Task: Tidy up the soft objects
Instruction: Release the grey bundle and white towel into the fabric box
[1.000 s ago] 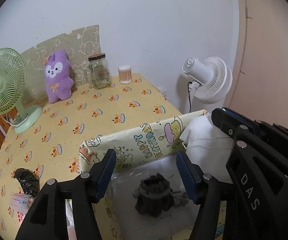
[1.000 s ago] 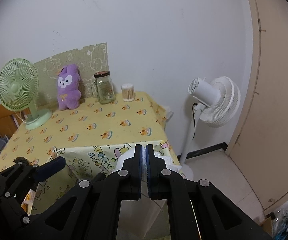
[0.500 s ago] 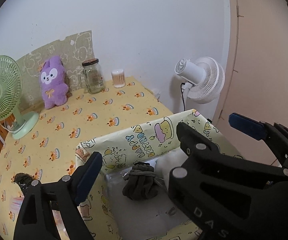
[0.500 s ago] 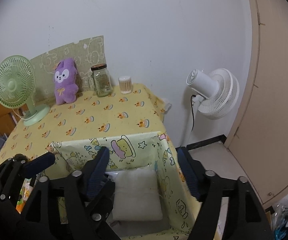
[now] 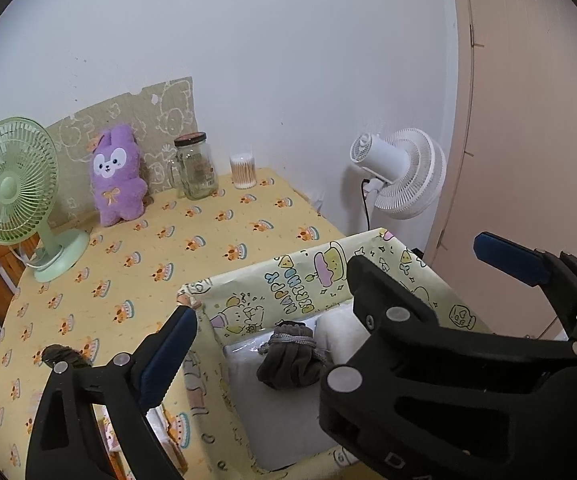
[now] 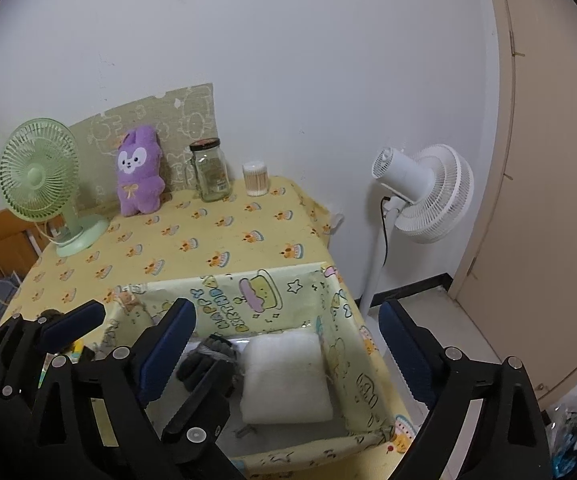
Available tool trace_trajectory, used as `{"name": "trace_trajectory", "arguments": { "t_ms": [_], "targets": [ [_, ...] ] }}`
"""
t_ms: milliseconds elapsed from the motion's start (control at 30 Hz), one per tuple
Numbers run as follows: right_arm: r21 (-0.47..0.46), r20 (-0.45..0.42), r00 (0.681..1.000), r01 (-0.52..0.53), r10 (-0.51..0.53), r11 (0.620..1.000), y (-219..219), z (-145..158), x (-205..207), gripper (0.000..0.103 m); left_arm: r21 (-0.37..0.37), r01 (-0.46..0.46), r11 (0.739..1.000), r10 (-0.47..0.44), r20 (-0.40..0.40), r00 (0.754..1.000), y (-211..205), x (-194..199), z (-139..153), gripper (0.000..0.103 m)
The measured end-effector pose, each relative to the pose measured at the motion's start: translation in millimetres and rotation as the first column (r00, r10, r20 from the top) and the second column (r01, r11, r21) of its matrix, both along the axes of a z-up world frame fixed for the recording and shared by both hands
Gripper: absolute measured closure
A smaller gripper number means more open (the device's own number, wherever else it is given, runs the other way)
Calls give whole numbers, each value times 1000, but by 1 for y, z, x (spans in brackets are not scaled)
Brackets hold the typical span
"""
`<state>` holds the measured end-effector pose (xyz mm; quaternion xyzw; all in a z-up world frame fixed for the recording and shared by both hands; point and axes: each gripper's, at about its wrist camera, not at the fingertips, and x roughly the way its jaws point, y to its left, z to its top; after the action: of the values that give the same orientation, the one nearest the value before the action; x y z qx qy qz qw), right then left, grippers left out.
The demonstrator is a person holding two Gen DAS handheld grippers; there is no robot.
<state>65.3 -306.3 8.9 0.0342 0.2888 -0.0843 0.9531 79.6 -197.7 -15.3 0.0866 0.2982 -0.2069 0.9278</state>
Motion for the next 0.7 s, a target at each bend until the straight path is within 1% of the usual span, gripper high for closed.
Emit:
{"name": "trace_trajectory", "arguments": {
  "t_ms": [100,333,400,467,700],
  "targets": [
    [-15,25,1000,15,-15,1000,5,5,-7,8,-8,-4,1000,4,10,1000,5,-5,3,5],
    [-40,39,999,10,-9,999,17,15,-18,8,-34,7,999,-6,42,999,16,-18,12,5],
    [-41,45,999,7,-6,999,21,18,-23,4,-40,10,999,-8,50,999,20,-22,14,5],
    [-40,53,999,7,-5,999,25,20,-27,2,-45,8,999,-6,57,998,24,-25,16,5],
    [-37,61,998,-21,23,999,43,27,-38,0,-64,-7,998,12,75,997,45,-37,22,3]
  ]
}}
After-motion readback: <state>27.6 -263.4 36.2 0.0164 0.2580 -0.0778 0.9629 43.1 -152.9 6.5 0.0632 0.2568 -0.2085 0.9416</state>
